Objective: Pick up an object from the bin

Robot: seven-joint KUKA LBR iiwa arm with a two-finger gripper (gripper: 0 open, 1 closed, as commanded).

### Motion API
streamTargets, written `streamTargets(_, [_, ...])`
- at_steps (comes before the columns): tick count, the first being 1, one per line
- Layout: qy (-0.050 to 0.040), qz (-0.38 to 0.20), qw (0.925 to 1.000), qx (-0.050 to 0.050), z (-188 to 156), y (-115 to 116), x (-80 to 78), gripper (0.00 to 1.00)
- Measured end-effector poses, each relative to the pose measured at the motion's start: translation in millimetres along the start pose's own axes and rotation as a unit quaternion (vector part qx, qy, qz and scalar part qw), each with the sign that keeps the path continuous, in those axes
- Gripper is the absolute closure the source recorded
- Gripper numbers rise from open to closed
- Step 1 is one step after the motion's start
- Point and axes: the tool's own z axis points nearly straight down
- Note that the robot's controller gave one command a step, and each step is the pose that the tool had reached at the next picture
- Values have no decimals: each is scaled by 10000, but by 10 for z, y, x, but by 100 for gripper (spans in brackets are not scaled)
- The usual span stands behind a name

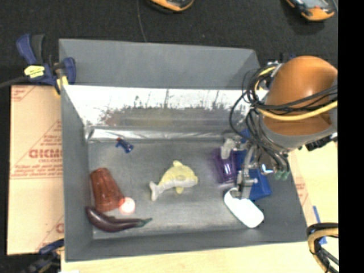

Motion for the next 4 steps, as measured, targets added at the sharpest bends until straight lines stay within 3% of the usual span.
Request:
streamTargets(1, [-43,-7,10000,6,-47,-1,-14,0])
streamTargets(2, [-71,-299,9995,10,784,404,-331,0])
streamTargets(3, [-126,-822,9965,18,800,900,-566,0])
streamTargets(4, [-70,-1014,9948,28,1017,991,-797,0])
